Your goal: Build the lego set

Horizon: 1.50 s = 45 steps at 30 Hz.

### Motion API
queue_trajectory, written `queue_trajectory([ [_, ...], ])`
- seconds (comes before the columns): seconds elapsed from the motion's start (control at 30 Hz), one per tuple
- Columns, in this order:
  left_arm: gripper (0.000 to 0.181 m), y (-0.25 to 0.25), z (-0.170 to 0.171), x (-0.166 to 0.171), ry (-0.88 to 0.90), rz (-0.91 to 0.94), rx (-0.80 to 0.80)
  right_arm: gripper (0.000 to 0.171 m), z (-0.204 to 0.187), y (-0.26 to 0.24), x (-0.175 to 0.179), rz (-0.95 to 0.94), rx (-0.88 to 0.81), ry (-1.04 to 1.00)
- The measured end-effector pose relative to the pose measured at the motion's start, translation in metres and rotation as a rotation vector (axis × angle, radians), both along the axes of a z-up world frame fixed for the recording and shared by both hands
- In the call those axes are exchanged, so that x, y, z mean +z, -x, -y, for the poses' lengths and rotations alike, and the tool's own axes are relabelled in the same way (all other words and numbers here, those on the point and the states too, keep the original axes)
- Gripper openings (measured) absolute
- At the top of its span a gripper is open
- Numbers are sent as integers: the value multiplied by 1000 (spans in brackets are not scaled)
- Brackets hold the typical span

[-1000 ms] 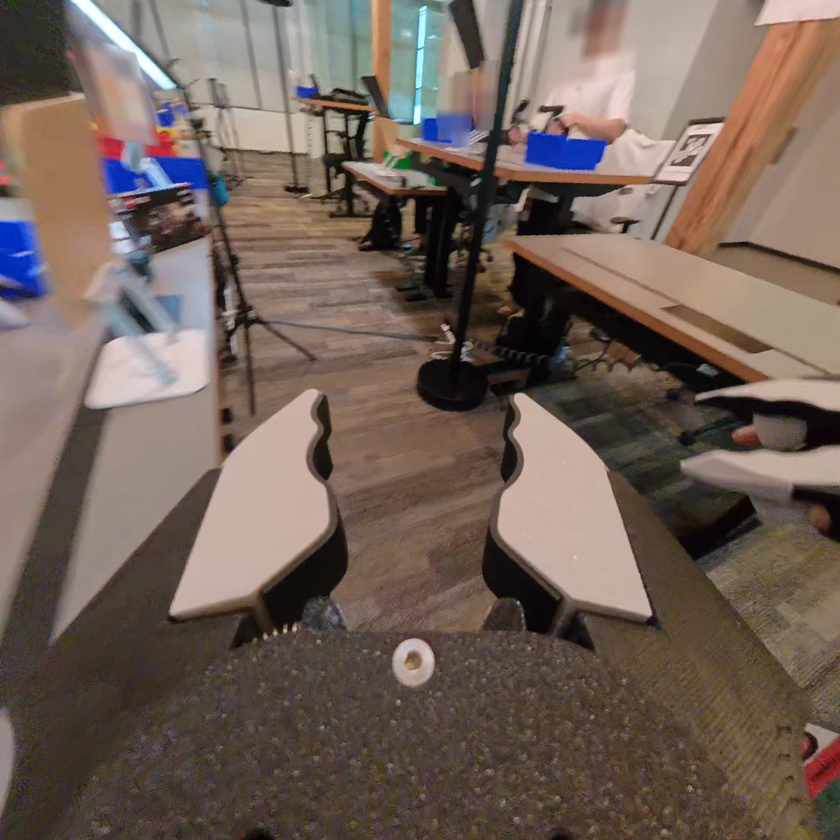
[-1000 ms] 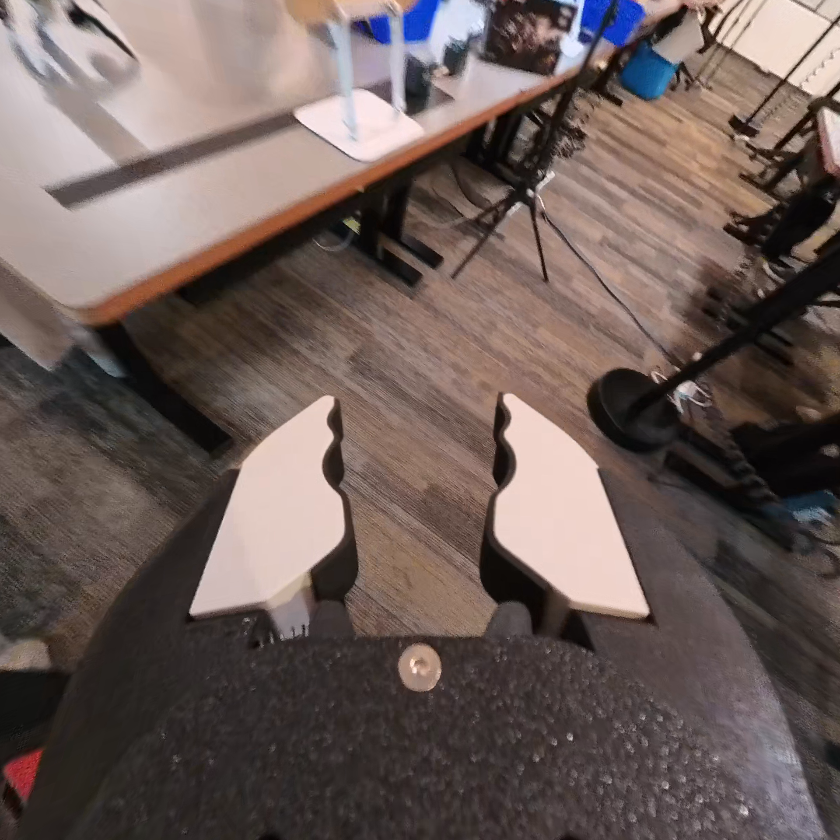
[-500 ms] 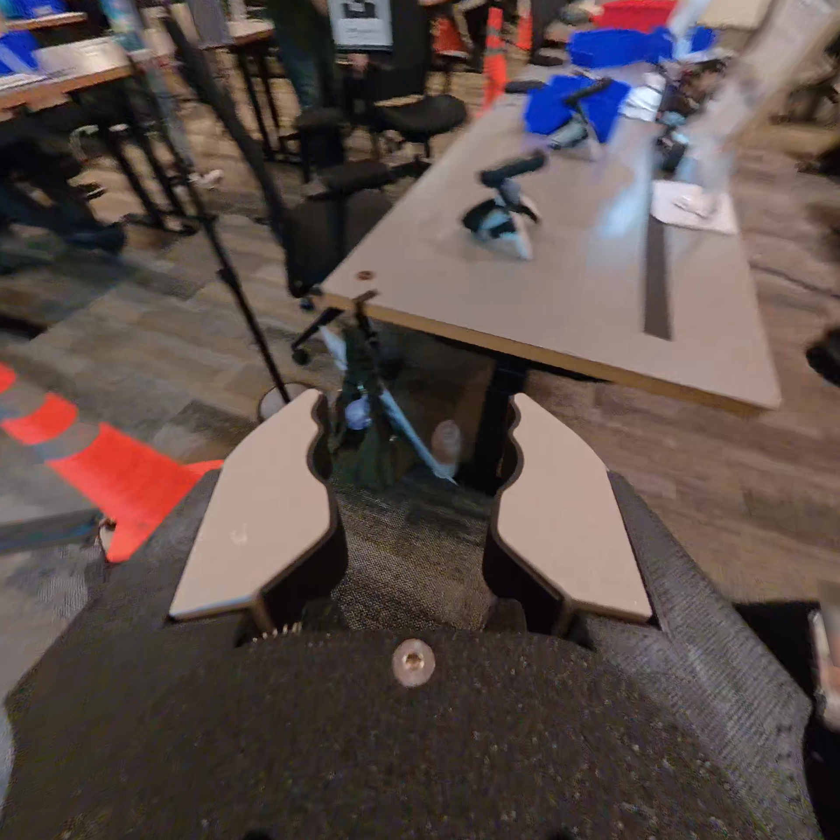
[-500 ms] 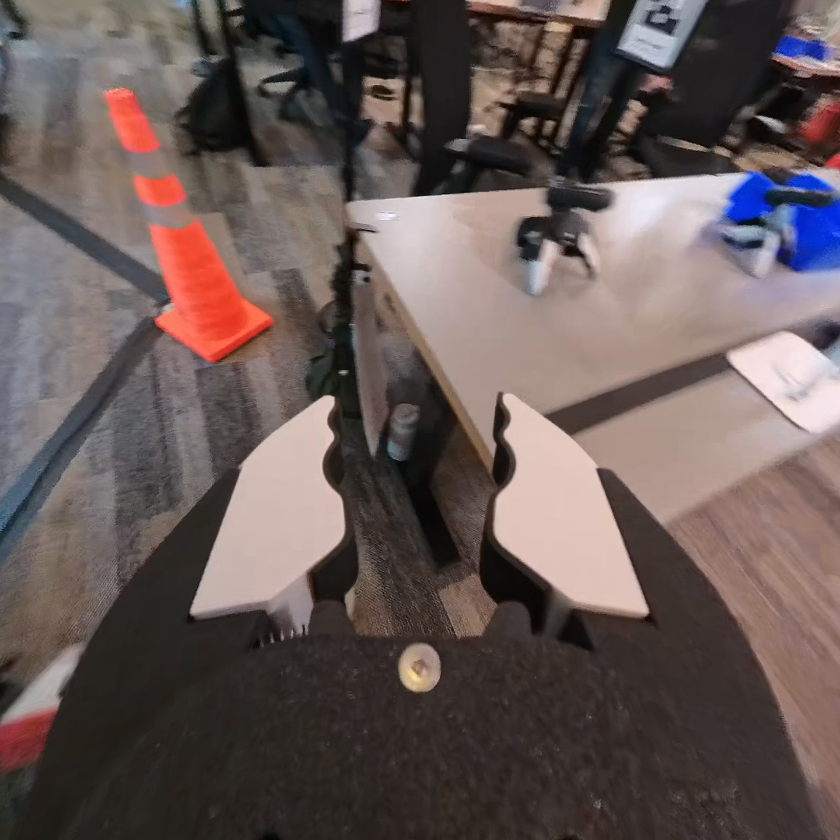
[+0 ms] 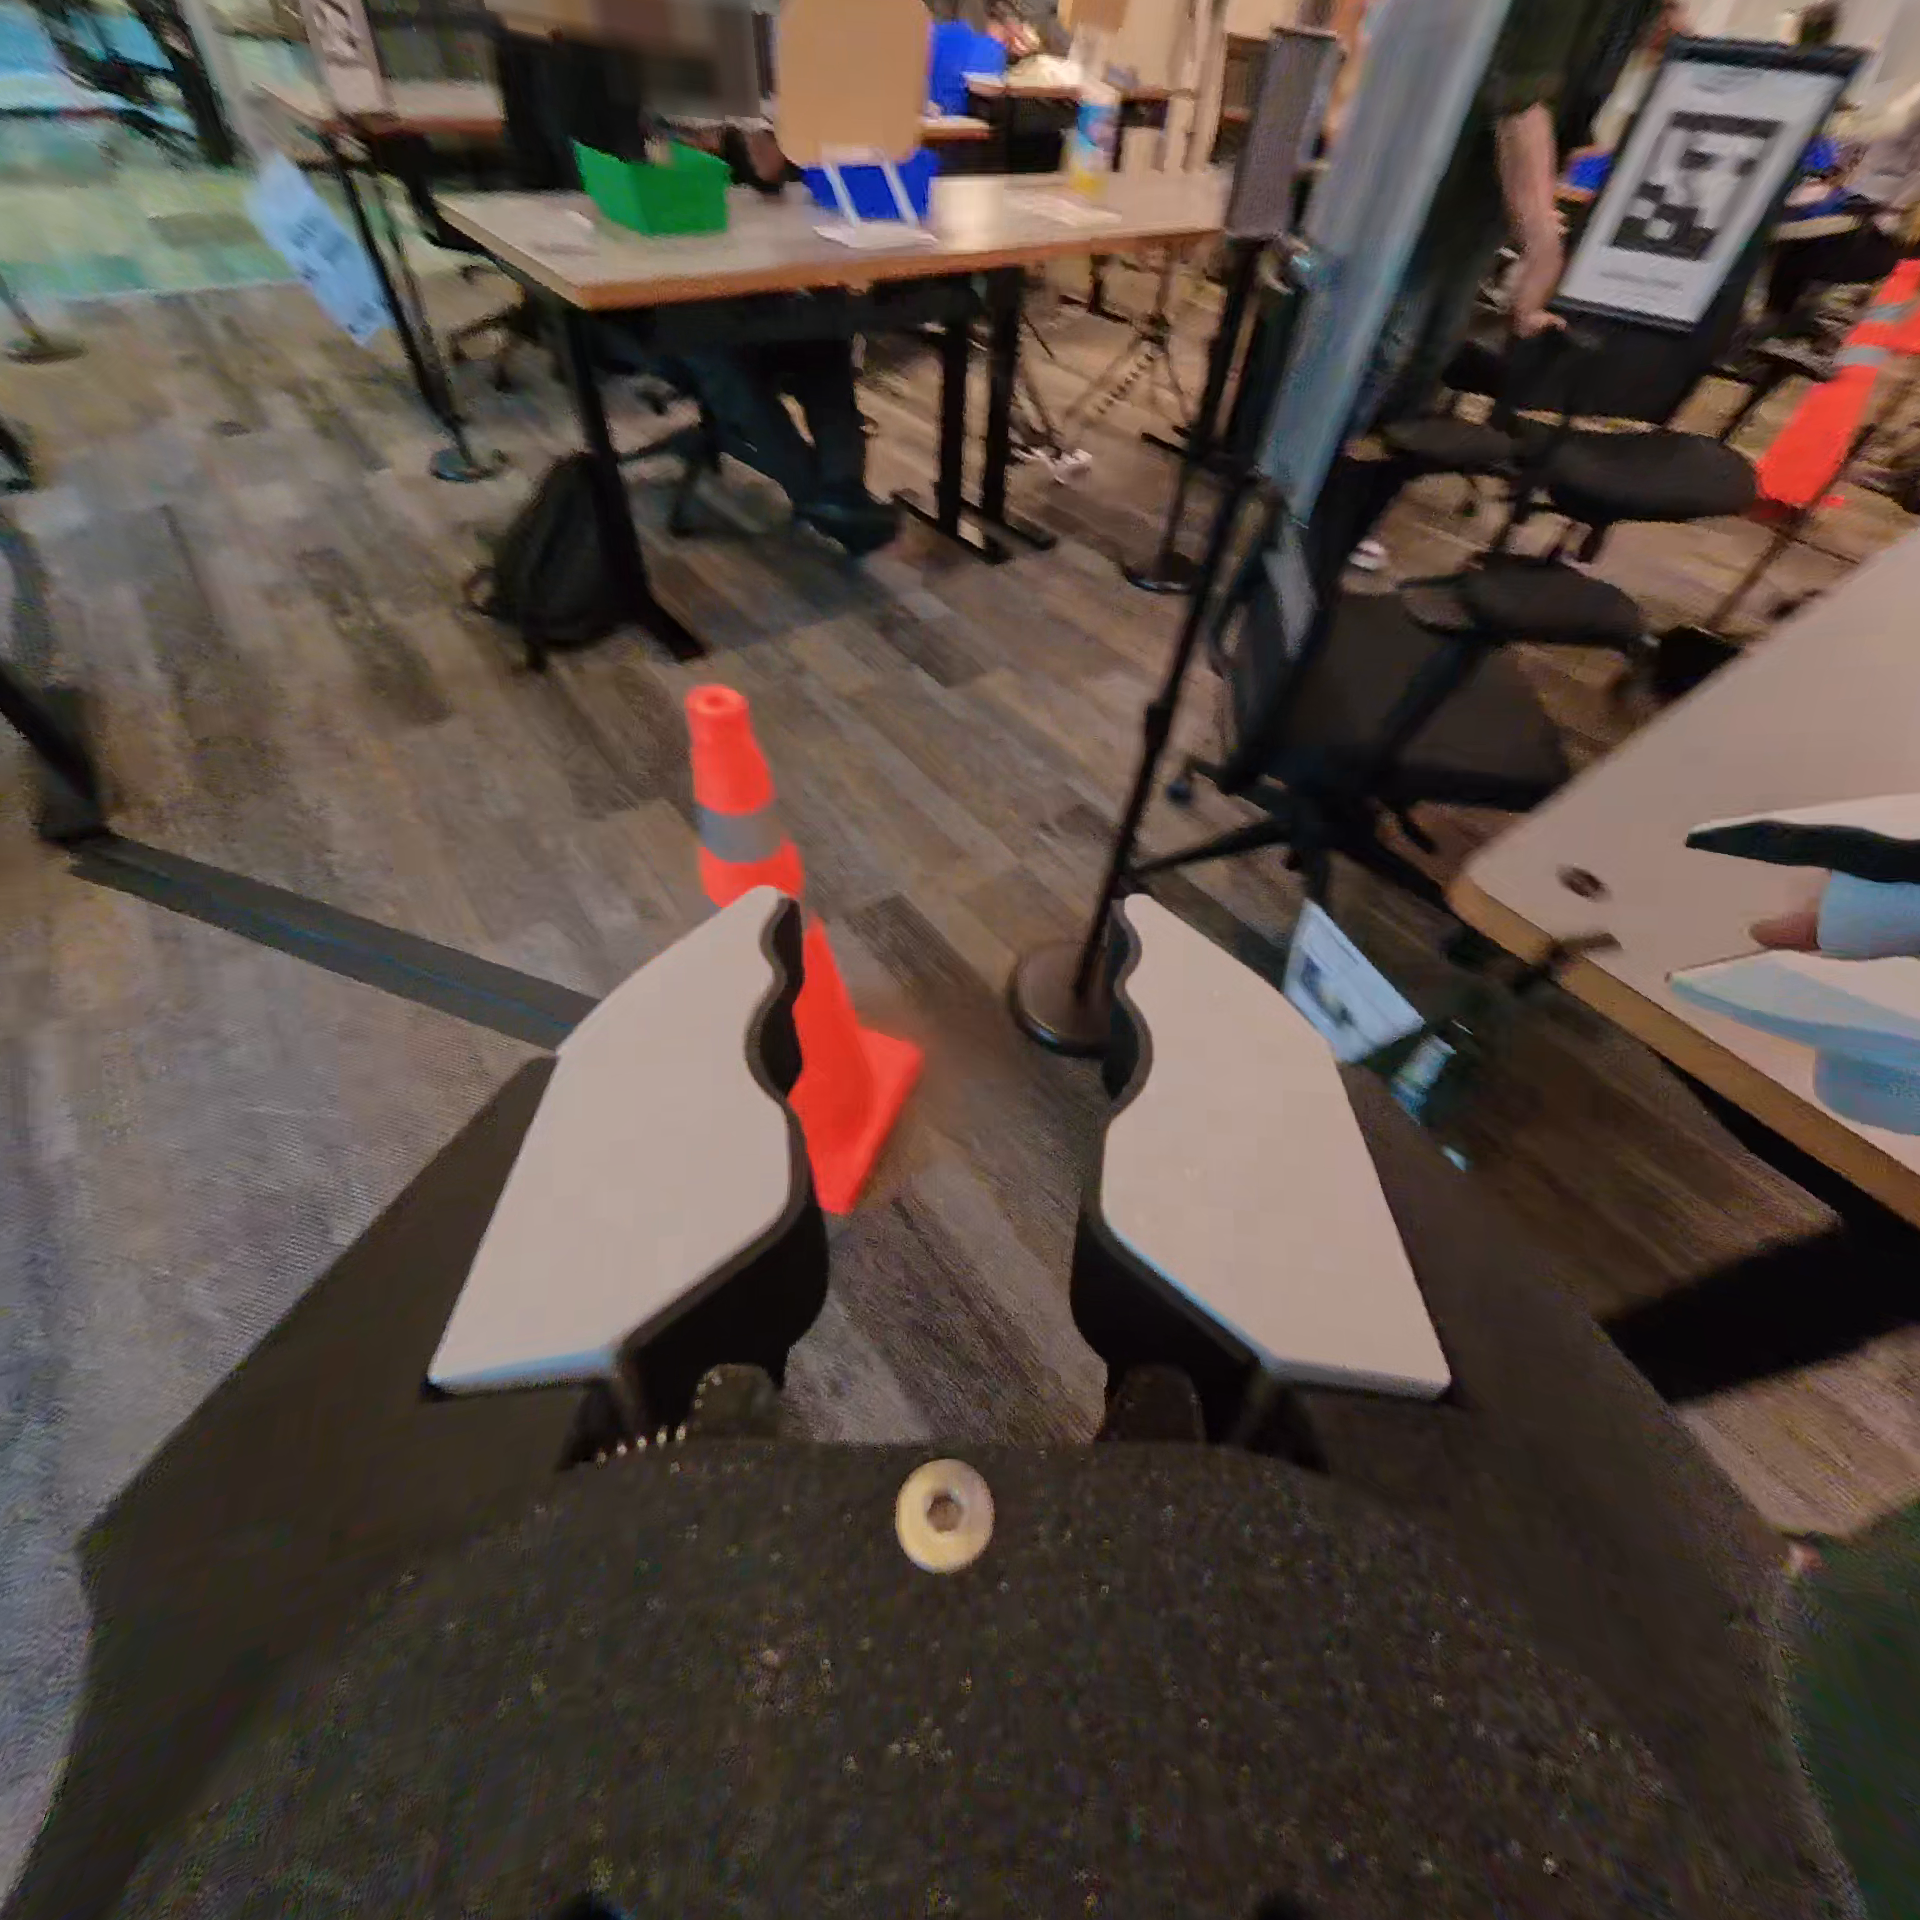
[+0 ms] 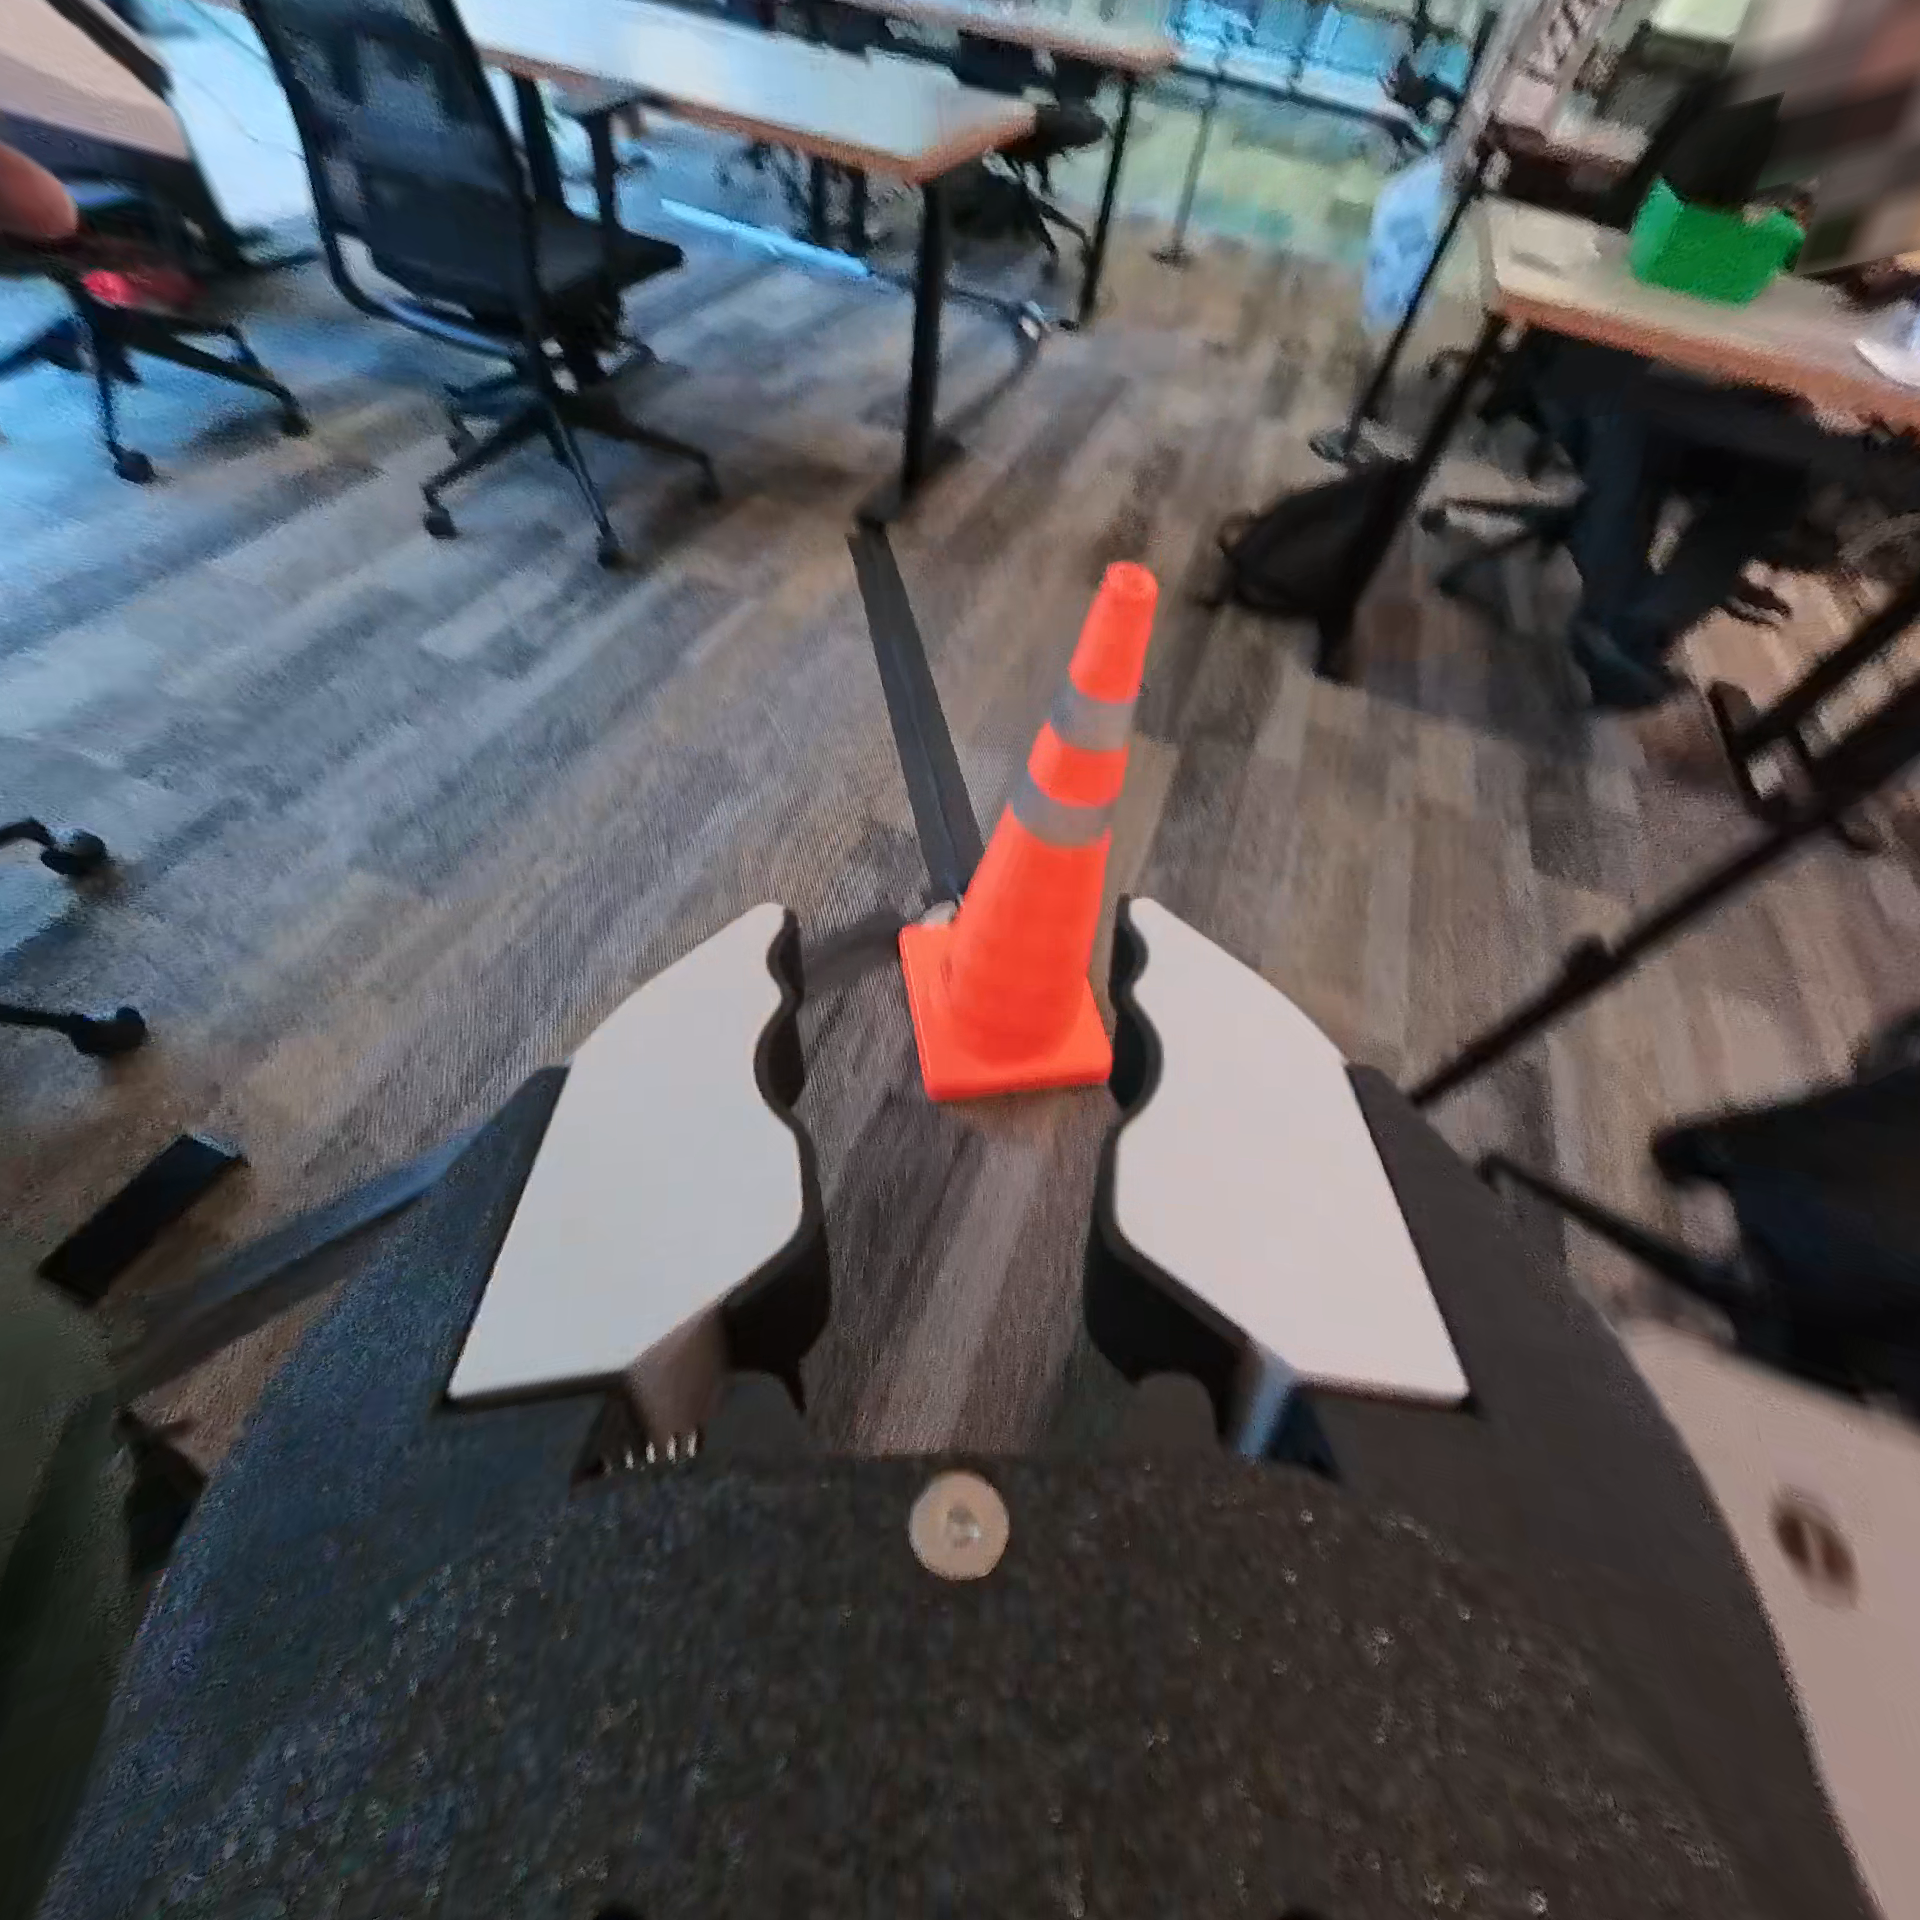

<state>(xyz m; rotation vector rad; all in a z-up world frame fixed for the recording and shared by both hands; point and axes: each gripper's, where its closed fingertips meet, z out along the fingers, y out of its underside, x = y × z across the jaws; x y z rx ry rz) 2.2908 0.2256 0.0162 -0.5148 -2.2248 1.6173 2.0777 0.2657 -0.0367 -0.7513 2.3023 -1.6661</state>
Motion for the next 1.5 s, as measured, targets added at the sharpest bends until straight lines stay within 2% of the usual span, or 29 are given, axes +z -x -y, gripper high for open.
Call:
queue_trajectory([
  [0.13, 55, -56, 91, 20, 38, -28, 155, 56, 130, -58, 38, -14, 158, 87],
  [0.23, 52, -91, 150, 5, 29, -5, 198, 56, 213, -96, 55, -6, 225, 125],
  [0.33, 49, -129, 225, -17, 39, 77, 181, 54, 292, -133, 53, -9, 224, 138],
  [0.4, 50, -153, 287, -28, 59, 93, 144, 54, 345, -156, 45, 0, 173, 134],
  [0.5, 51, -182, 397, -27, 99, 121, 49, 54, 424, -182, 37, 54, 20, 104],
  [0.63, 49, -199, 537, 12, 140, 144, -156, 54, 523, -196, 53, 146, -215, 55],
  [0.73, 50, -192, 627, 35, 146, 164, -312, 54, 591, -196, 66, 136, -294, 51],
  [0.87, 50, -167, 734, 42, 156, 125, -421, 53, 686, -168, 57, 108, -397, 45],
  [1.1, 51, -102, 910, 23, 150, 112, -425, 53, 888, -87, 7, 204, -600, 62],
  [1.23, 51, -37, 1011, 21, 87, 107, -521, 55, 998, -23, 11, 220, -688, 79],
  [1.37, 53, 66, 1109, 45, 132, 82, -666, 56, 1059, 58, 41, 199, -789, 114],
  [1.5, 53, 189, 1188, 37, 118, 40, -816, 54, 1085, 145, 46, 139, -919, 111],
])
